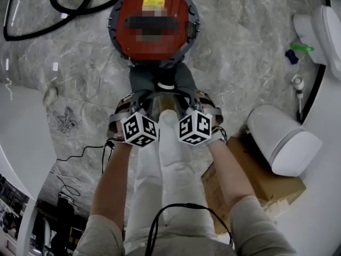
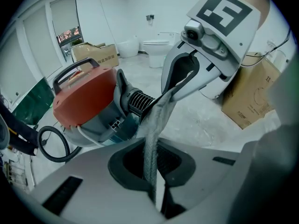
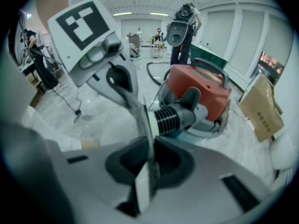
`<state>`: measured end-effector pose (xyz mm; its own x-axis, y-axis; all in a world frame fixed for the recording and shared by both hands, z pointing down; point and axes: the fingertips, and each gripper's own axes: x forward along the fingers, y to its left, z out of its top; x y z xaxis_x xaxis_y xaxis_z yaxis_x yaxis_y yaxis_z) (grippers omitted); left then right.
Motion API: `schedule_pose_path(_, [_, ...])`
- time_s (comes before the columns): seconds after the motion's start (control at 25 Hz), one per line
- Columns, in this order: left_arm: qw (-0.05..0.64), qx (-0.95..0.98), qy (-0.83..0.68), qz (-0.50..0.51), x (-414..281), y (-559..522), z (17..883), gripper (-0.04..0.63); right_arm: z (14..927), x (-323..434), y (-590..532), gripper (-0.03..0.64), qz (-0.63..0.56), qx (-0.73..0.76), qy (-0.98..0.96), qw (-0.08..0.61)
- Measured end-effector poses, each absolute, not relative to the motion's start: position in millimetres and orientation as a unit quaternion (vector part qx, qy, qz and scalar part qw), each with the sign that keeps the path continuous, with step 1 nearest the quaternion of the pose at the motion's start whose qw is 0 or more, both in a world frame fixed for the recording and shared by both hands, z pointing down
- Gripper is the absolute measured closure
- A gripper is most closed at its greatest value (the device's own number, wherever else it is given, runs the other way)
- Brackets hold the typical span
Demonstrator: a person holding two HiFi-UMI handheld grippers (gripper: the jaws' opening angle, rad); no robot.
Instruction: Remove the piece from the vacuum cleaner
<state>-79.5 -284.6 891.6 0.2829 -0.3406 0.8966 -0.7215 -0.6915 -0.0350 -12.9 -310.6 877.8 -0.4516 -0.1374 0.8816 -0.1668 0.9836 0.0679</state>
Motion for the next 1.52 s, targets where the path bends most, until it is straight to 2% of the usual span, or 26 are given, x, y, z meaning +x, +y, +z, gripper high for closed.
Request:
schedule_pose_path(0.28, [0.241, 0.778, -0.348, 0.464, -78, -285, 898, 0.561, 885, -14, -310, 0.572, 0.037, 0.105, -0.850, 0.515])
schedule_pose_path(0.76, [0.222, 0.771, -0.333, 0.495, -87, -254, 890, 0.561, 877, -14, -268, 0.572, 0.025, 0.089, -0.848, 0.521])
schedule_pose_path(0.92, [0.240, 0.766, -0.347, 0.485, -88, -230, 881, 0.561, 865, -17, -245, 0.572, 0.030, 0.089, -0.852, 0.514])
schedule_pose_path(1.16, [0.251, 0.767, -0.372, 0.458, -95, -201, 849, 0.561, 829, -27, -221, 0.572, 0.011, 0.069, -0.862, 0.502])
schedule_pose_path(1.52, [0.214, 0.788, -0.399, 0.418, -101, -191, 760, 0.561, 733, -34, -208, 0.572, -0.003, 0.090, -0.876, 0.474])
